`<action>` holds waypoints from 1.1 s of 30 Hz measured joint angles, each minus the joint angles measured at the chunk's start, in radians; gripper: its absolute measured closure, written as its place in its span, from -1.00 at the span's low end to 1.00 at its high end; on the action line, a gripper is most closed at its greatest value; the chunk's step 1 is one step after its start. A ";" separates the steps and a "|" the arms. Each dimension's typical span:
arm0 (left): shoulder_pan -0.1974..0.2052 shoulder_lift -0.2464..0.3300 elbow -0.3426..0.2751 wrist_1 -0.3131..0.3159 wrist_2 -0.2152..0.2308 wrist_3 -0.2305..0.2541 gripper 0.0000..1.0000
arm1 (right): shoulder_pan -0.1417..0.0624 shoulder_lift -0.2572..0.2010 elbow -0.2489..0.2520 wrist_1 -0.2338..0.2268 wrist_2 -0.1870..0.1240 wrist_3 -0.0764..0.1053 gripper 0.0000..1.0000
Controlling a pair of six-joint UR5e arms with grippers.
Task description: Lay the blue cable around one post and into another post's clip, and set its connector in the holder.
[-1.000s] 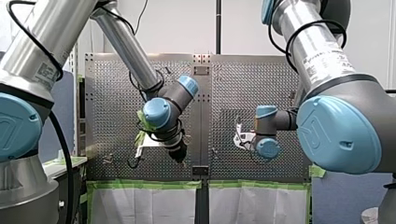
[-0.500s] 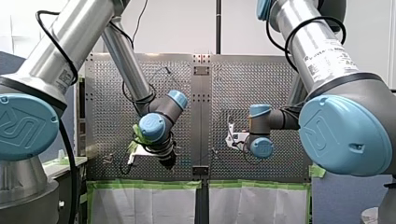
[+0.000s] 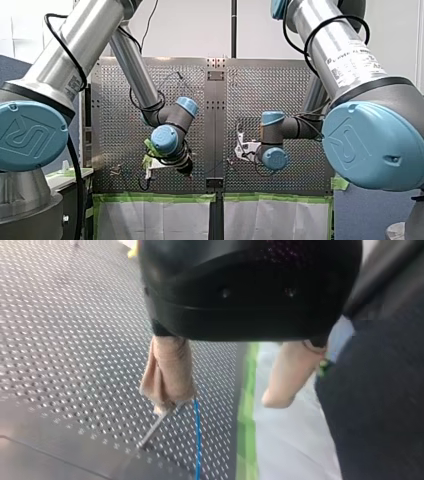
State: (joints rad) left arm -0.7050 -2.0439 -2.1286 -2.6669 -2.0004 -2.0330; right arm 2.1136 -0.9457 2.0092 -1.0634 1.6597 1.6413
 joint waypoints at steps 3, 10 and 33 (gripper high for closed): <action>0.000 -0.002 0.000 0.028 0.017 -0.028 -1.00 | 0.007 0.000 0.000 -0.002 0.001 0.003 1.00; 0.001 -0.047 0.010 0.091 0.037 -0.090 -1.00 | 0.022 0.000 0.000 -0.006 0.002 0.006 1.00; -0.002 -0.166 0.038 0.316 -0.014 -0.240 -1.00 | 0.048 0.000 0.000 -0.011 -0.003 0.017 1.00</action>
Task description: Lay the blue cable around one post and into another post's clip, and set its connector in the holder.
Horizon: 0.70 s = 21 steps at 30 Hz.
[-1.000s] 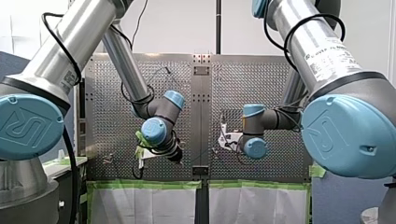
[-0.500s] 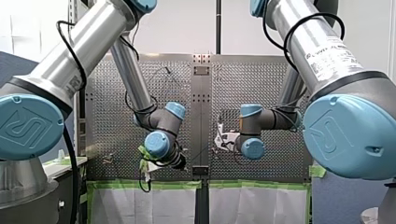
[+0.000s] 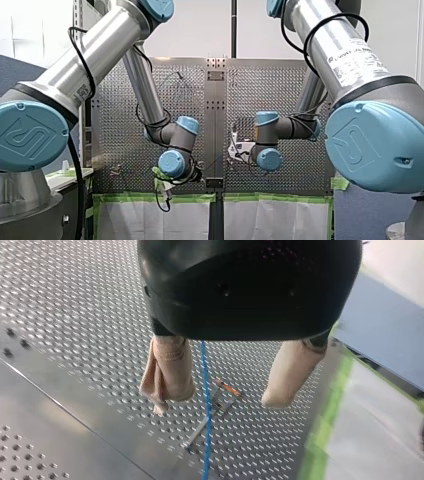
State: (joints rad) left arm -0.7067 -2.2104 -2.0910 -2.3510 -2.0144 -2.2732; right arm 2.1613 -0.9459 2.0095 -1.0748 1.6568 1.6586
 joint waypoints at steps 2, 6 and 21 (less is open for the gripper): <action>0.000 0.000 0.010 0.017 -0.001 -0.009 -1.00 | 0.000 0.000 0.000 0.000 0.000 0.001 1.00; 0.001 -0.002 0.029 0.061 -0.002 -0.026 -1.00 | 0.001 0.000 0.000 -0.001 -0.003 0.002 1.00; 0.015 -0.062 0.076 0.206 0.014 -0.138 -1.00 | 0.005 -0.002 0.000 -0.005 -0.005 0.011 1.00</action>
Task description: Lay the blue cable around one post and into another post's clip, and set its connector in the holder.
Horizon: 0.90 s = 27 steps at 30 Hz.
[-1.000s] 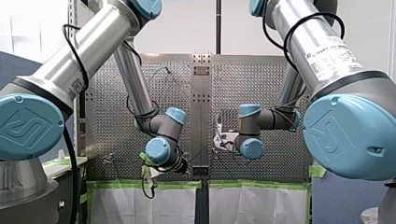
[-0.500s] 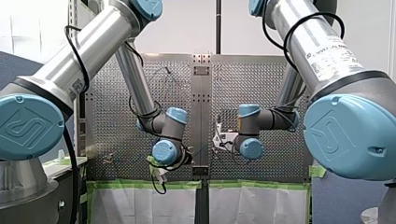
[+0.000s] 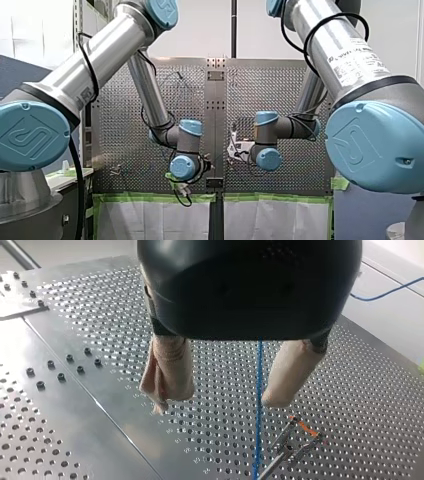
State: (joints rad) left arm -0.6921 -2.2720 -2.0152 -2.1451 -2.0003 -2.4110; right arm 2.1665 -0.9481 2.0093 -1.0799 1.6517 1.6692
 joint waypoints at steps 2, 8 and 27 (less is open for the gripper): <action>0.001 -0.016 0.003 0.017 0.003 -0.016 -1.00 | 0.000 0.000 0.000 0.000 0.000 0.001 1.00; 0.003 -0.062 0.017 0.072 0.008 -0.056 -1.00 | 0.000 -0.001 0.000 -0.001 -0.001 0.003 1.00; 0.009 -0.071 0.070 0.263 -0.018 -0.058 -0.72 | 0.000 -0.001 0.000 0.002 -0.008 0.003 1.00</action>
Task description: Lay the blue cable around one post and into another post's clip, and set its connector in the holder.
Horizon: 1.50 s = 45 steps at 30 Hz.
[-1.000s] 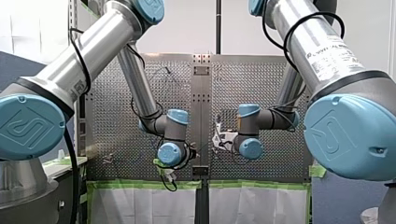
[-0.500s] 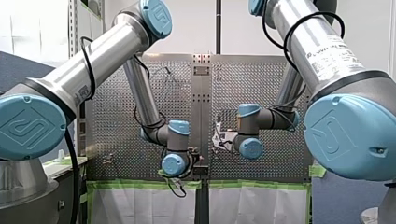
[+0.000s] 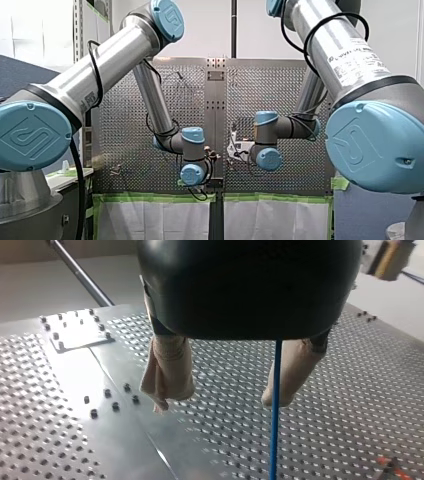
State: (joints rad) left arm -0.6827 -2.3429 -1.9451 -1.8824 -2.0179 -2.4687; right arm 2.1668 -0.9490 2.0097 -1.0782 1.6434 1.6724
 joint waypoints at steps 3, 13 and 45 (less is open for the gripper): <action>-0.001 0.000 0.000 0.033 -0.024 0.010 -0.10 | -0.003 0.000 0.000 0.001 0.000 0.000 1.00; 0.001 0.000 0.000 0.087 -0.040 0.081 0.69 | -0.011 0.000 0.000 0.014 0.007 -0.004 1.00; -0.010 -0.106 0.089 -0.016 0.088 0.379 0.69 | -0.088 0.161 -0.011 -0.066 0.066 -0.023 1.00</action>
State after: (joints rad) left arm -0.6923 -2.4488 -1.8560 -1.8986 -1.9300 -2.0898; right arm 2.0784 -0.7879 1.9984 -1.1446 1.7098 1.6489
